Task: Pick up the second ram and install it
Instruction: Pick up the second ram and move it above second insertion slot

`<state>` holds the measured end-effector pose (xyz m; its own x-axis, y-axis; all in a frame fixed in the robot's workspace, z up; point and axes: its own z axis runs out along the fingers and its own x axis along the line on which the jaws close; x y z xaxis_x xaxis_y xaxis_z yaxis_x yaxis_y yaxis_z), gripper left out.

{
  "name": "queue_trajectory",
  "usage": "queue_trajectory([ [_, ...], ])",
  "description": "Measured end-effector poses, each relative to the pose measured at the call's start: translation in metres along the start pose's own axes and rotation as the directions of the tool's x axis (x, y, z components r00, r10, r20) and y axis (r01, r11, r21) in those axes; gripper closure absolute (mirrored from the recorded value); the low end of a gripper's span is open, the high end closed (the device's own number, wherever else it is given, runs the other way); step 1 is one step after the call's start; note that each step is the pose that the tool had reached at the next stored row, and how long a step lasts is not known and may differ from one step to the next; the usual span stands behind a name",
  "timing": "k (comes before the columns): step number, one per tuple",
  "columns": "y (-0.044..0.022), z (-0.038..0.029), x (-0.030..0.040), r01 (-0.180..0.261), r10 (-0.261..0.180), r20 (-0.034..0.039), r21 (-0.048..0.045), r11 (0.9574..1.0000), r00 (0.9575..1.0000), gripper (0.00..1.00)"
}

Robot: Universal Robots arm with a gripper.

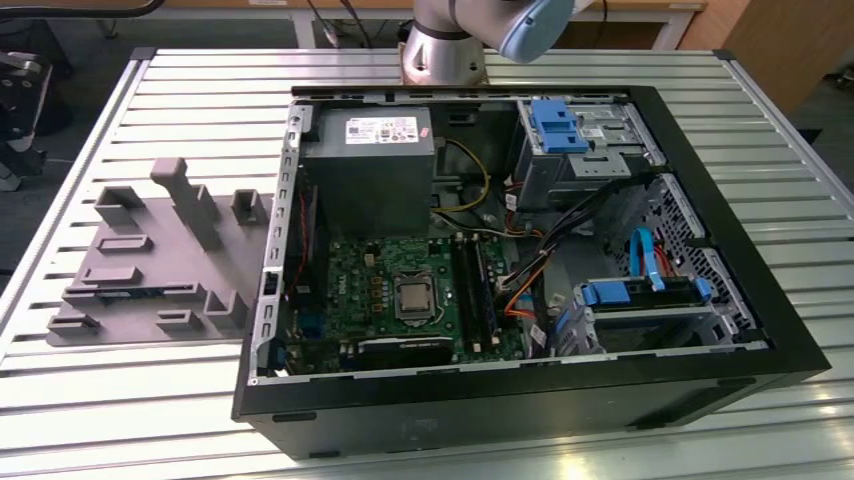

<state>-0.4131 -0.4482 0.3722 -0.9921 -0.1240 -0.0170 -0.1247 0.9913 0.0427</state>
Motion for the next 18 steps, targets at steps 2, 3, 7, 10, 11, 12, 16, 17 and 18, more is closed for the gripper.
queue_trajectory([
  [2,-0.0001,0.0004,0.0000,0.019,-0.019,-0.0028,0.0084,0.9998,0.9998,0.89],
  [3,0.0000,0.0005,0.0000,0.027,-0.027,-0.0047,0.0149,0.9995,0.9996,0.89],
  [7,-0.0002,0.0018,0.0000,0.061,-0.061,-0.0097,0.0258,0.9978,0.9981,0.89],
  [10,-0.0002,0.0033,0.0001,0.107,-0.106,-0.0117,0.0249,0.9940,0.9943,0.89],
  [11,-0.0002,0.0040,0.0001,0.124,-0.124,-0.0123,0.0245,0.9919,0.9922,0.89],
  [12,-0.0003,0.0046,0.0001,0.142,-0.142,-0.0130,0.0240,0.9895,0.9898,0.89],
  [16,-0.0004,0.0063,0.0001,0.213,-0.213,-0.0159,0.0223,0.9767,0.9769,0.89],
  [17,-0.0004,0.0065,0.0001,0.230,-0.230,-0.0166,0.0219,0.9729,0.9731,0.89],
  [18,-0.0004,0.0067,0.0001,0.247,-0.246,-0.0172,0.0214,0.9689,0.9691,0.89],
])
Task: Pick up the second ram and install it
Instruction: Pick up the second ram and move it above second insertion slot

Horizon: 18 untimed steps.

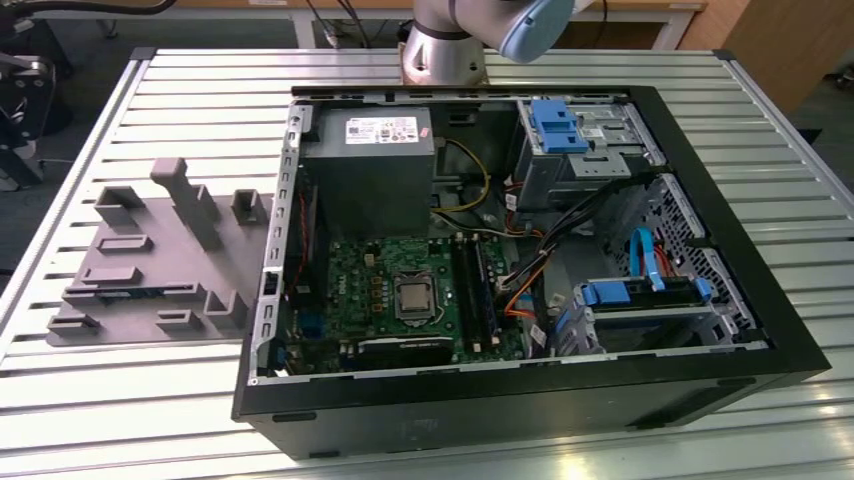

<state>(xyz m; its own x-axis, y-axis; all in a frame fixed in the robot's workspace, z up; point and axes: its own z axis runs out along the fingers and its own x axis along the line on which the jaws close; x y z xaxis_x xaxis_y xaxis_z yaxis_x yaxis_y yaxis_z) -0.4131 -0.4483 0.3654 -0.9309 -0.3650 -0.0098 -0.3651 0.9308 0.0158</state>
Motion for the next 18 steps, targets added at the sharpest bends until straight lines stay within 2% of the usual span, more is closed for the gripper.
queue_trajectory([
  [3,0.0000,0.0005,0.0002,0.048,-0.048,-0.0008,-0.0005,0.9989,0.9989,0.89],
  [6,0.0001,0.0010,0.0004,0.093,-0.093,-0.0015,-0.0010,0.9957,0.9957,0.89],
  [9,0.0002,0.0014,0.0006,0.137,-0.137,-0.0020,-0.0015,0.9906,0.9906,0.89],
  [14,0.0003,0.0019,0.0009,0.206,-0.206,-0.0030,-0.0023,0.9785,0.9785,0.89],
  [18,0.0004,0.0020,0.0011,0.225,-0.225,-0.0031,-0.0026,0.9743,0.9743,0.89],
])
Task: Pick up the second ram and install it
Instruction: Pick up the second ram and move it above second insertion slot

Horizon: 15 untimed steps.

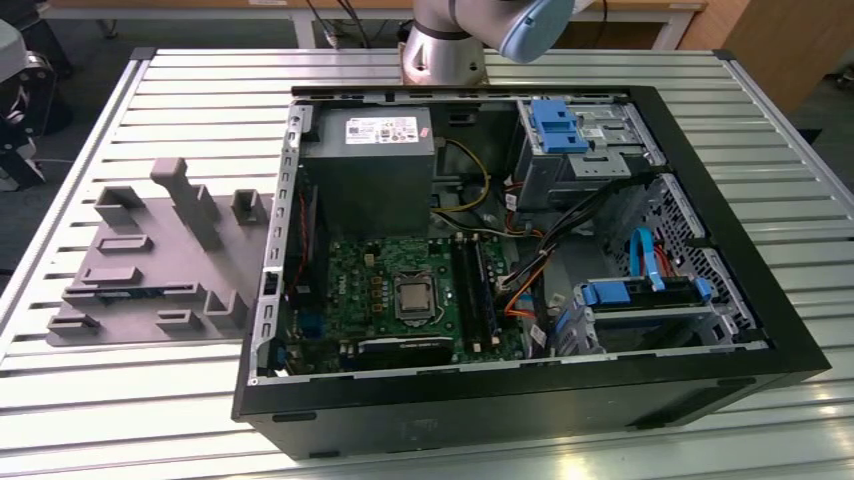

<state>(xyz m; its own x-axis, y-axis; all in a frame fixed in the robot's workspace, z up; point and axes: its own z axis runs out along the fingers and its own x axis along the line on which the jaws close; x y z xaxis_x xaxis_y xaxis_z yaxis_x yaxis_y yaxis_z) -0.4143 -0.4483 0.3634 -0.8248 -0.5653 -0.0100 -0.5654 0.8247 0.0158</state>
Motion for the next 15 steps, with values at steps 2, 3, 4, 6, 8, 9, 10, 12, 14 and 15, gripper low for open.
queue_trajectory([
  [2,0.0000,-0.0001,0.0001,0.005,-0.005,-0.0002,0.0000,1.0000,1.0000,0.89],
  [3,0.0001,0.0000,0.0001,0.007,-0.007,-0.0002,-0.0001,1.0000,1.0000,0.89],
  [4,0.0001,-0.0001,0.0001,0.008,-0.008,-0.0003,-0.0001,1.0000,1.0000,0.89],
  [6,0.0001,0.0000,0.0002,0.023,-0.023,-0.0005,-0.0002,0.9997,0.9997,0.89],
  [8,0.0001,0.0000,0.0003,0.051,-0.051,-0.0009,-0.0005,0.9987,0.9987,0.89],
  [9,0.0001,0.0000,0.0003,0.067,-0.067,-0.0012,-0.0007,0.9978,0.9978,0.89],
  [10,0.0001,0.0000,0.0004,0.081,-0.081,-0.0014,-0.0008,0.9967,0.9967,0.89],
  [12,0.0002,0.0001,0.0005,0.111,-0.111,-0.0019,-0.0012,0.9939,0.9939,0.89],
  [14,0.0003,0.0002,0.0006,0.141,-0.141,-0.0023,-0.0015,0.9900,0.9900,0.89],
  [15,0.0003,0.0003,0.0006,0.157,-0.157,-0.0025,-0.0017,0.9876,0.9876,0.89],
])
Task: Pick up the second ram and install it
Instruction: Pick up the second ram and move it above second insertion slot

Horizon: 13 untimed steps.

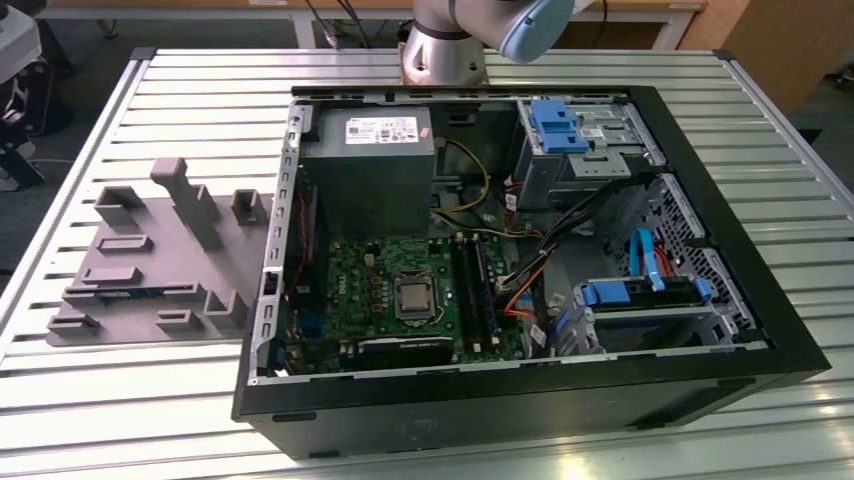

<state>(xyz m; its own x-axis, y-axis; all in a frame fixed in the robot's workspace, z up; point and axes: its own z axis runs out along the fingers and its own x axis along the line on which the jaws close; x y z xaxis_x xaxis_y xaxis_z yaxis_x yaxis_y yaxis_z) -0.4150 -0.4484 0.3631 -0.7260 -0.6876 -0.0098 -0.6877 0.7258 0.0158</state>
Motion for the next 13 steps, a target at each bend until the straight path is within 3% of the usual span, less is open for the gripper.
queue_trajectory([
  [6,0.0002,0.0005,0.0008,0.073,-0.073,-0.0011,-0.0007,0.9973,0.9973,0.89],
  [13,0.0003,0.0018,0.0011,0.174,-0.174,-0.0026,-0.0020,0.9847,0.9847,0.89],
])
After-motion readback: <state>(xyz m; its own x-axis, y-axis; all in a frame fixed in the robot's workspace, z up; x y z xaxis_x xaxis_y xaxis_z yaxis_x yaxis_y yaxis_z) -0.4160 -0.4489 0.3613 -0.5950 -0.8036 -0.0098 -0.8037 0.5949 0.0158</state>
